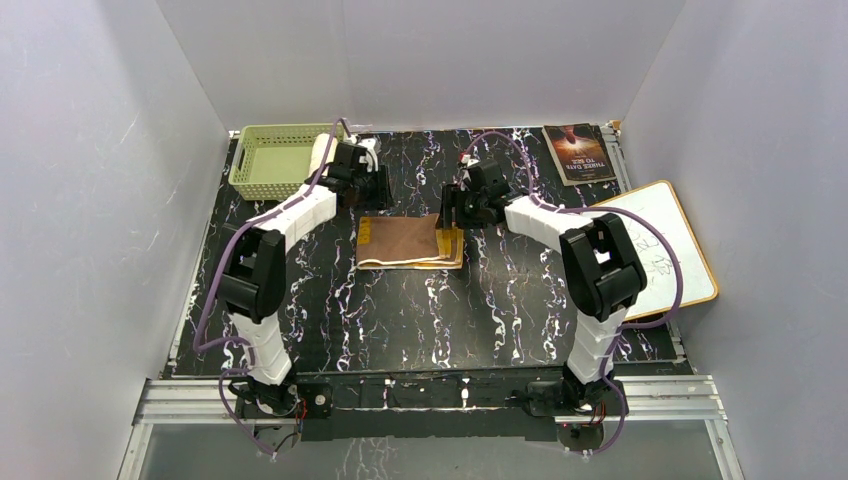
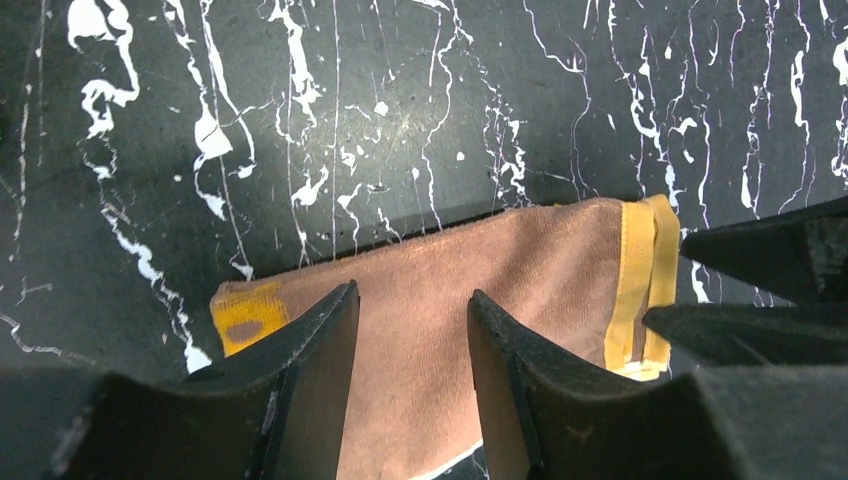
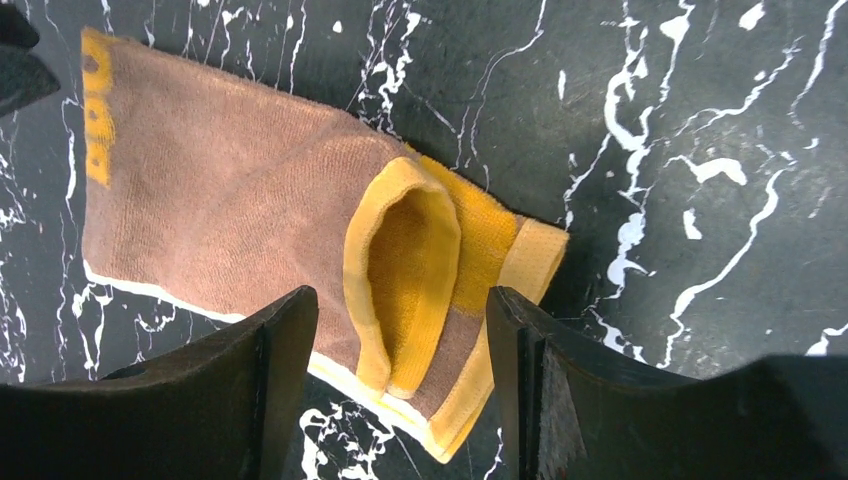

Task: Roll the towels
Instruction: Pick up the towel at the center of the board.

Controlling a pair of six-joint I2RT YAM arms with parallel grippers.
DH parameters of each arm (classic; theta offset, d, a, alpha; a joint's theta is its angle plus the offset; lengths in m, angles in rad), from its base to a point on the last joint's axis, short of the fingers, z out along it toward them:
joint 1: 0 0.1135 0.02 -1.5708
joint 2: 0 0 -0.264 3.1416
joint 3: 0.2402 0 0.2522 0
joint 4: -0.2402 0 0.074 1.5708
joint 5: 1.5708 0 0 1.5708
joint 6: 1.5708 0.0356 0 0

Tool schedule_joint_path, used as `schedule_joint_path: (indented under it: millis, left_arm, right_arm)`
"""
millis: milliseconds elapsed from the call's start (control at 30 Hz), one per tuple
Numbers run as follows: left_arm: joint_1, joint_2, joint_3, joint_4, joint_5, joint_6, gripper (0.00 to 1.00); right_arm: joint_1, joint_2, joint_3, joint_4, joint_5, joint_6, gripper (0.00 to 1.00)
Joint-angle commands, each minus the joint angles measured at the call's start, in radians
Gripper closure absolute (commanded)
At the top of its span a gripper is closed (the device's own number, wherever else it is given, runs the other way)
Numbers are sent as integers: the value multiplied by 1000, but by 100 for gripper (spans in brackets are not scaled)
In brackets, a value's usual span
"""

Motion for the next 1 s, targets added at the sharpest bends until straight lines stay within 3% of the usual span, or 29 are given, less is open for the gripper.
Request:
schedule_joint_path:
  millis: [0,300,533,667,800,967]
  left_arm:
    - [10,19,-2,76,42,-15,58]
    - [16,55,-76,121,40,-26,60]
    - [20,78,-114,144,40,-33,62]
    - [21,90,-113,146,37,-30,62]
    - [23,102,-110,138,26,-23,63]
    - [26,92,-115,131,6,-12,63]
  right_arm:
    - [22,4,67,26,-31,-25,41]
    - [39,71,86,31,-58,-23,51]
    - [40,103,93,36,-64,-17,53]
    - [40,104,94,43,-75,-11,71]
    - [40,75,87,36,-97,-7,99]
    - [39,-24,38,23,-133,30,100]
